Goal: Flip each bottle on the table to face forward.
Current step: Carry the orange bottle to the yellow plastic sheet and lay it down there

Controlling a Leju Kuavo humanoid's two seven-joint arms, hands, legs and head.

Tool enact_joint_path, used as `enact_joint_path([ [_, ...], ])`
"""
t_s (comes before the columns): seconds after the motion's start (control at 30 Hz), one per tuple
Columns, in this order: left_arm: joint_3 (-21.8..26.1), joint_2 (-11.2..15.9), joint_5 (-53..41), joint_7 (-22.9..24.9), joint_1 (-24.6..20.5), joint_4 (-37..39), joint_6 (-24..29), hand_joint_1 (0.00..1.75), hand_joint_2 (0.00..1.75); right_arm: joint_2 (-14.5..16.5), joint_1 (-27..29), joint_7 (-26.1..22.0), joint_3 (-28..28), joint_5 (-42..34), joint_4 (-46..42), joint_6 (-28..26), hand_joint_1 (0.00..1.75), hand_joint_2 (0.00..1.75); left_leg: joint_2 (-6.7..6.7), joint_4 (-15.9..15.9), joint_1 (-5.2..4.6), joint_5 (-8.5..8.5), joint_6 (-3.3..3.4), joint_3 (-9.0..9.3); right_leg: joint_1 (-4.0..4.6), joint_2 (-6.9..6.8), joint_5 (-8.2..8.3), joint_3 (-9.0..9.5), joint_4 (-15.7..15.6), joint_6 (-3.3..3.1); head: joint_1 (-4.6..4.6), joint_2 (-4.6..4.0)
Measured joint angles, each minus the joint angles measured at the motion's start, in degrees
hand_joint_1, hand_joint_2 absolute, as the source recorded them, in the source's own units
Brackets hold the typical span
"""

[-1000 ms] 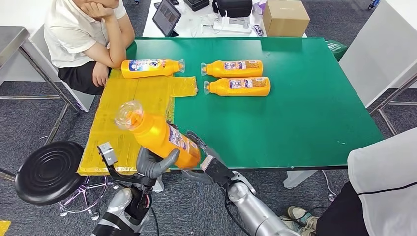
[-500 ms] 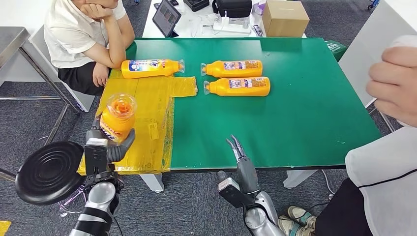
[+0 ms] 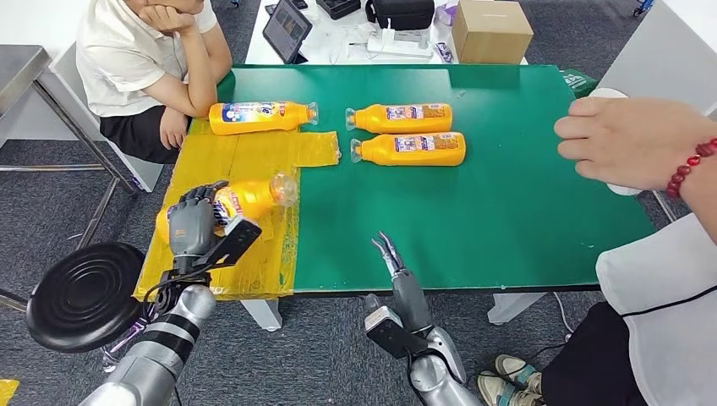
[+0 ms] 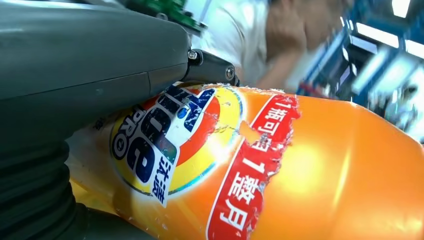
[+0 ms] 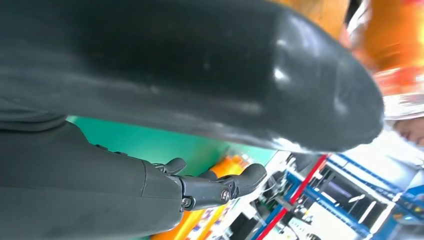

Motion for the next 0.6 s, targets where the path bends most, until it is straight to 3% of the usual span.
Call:
enact_joint_path([
  [0.2,-0.8,-1.2,-1.0,2.8,-5.2,11.4,-3.9,1.75,1.75,1.3,-1.7,-0.3,1.1,-1.2,2.8,-0.6,0.00,0.00,0.03,0.0,0.01,0.00,0.00,0.00,0.01,0.01,0.00,0.00,0.0,0.00,0.01,0.00],
  [0.27,-0.8,-1.3,-1.4,3.7,-6.5,14.0,-4.2,1.61,1.75,1.5,-2.0,-0.3,1.4,-1.3,3.7,-1.7,0.00,0.00,0.03,0.0,0.01,0.00,0.00,0.01,0.01,0.01,0.00,0.00,0.0,0.00,0.01,0.00],
  [0.3,-0.8,-1.3,-1.5,4.1,-7.1,15.1,-4.6,1.42,1.75,1.6,-2.1,-0.3,1.5,-1.5,4.1,-2.1,0.00,0.00,0.03,0.0,0.01,0.00,0.00,0.01,0.01,0.01,0.00,0.01,0.0,0.00,0.00,0.00],
  [0.4,-0.8,-1.3,-1.7,5.3,-8.9,17.7,-7.2,0.32,1.75,1.7,-2.4,-0.3,1.9,-2.3,5.2,-3.2,0.00,0.00,0.02,0.0,0.01,0.00,-0.01,0.02,0.01,0.00,0.00,0.02,0.0,0.00,0.00,0.00],
  [0.43,-0.8,-1.3,-1.7,5.6,-9.4,18.4,-8.3,0.07,1.75,1.7,-2.5,-0.3,2.0,-2.6,5.5,-3.5,0.00,0.00,0.03,0.0,0.01,0.00,-0.01,0.03,0.01,0.00,0.00,0.04,0.0,0.00,0.01,0.00],
  [0.47,-0.8,-1.3,-1.6,6.1,-10.0,19.1,-9.7,0.00,1.75,1.7,-2.6,-0.3,2.2,-3.1,5.9,-4.0,0.00,0.00,0.03,0.0,0.01,0.00,-0.01,0.05,0.01,0.00,0.00,0.05,0.0,0.00,0.01,0.00],
  [0.6,-0.7,-1.3,-0.4,7.7,-11.2,21.4,-16.3,0.00,1.75,1.7,-2.9,-0.3,2.9,-5.0,6.8,-5.8,0.00,0.00,0.02,0.0,0.01,0.00,-0.01,0.11,0.01,0.00,0.00,0.12,0.0,0.00,0.01,0.00],
])
